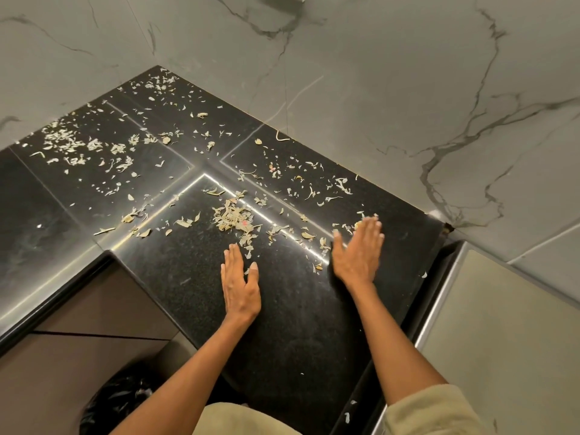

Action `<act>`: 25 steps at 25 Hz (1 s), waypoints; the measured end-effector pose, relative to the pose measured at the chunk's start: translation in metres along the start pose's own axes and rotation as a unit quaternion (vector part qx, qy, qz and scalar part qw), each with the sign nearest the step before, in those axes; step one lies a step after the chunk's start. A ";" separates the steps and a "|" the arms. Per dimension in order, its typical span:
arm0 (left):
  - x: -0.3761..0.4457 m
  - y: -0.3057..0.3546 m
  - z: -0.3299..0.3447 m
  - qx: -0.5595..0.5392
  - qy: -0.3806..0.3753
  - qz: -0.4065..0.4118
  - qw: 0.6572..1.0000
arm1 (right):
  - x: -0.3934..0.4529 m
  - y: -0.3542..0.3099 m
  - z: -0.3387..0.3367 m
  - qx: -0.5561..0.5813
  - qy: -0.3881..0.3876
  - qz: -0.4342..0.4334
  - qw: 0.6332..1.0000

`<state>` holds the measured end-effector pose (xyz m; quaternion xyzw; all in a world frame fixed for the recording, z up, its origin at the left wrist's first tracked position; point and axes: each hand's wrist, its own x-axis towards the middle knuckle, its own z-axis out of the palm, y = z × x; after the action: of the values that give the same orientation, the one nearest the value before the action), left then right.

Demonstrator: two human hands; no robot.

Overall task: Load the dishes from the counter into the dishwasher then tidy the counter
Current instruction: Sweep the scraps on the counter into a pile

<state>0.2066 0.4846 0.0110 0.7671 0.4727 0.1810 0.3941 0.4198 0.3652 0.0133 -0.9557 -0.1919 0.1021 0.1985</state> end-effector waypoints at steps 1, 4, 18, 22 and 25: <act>-0.001 0.000 0.000 0.001 0.001 -0.001 1.000 | -0.009 -0.015 0.008 -0.002 -0.018 -0.039 0.999; -0.001 -0.001 0.000 0.001 0.003 -0.003 1.000 | -0.035 -0.043 0.022 0.053 -0.074 -0.163 0.982; -0.001 -0.001 0.000 -0.023 0.018 0.000 1.000 | 0.073 -0.017 -0.006 0.010 -0.010 -0.003 1.000; 0.000 0.001 -0.001 -0.024 0.022 -0.001 0.999 | 0.039 -0.078 0.030 0.005 -0.072 -0.131 0.989; 0.000 0.000 -0.001 -0.027 0.024 0.000 0.999 | -0.002 -0.093 0.037 0.124 -0.136 -0.219 0.958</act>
<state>0.2061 0.4851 0.0111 0.7516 0.4771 0.2115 0.4034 0.3775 0.4554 0.0196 -0.8353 -0.4078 0.2077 0.3047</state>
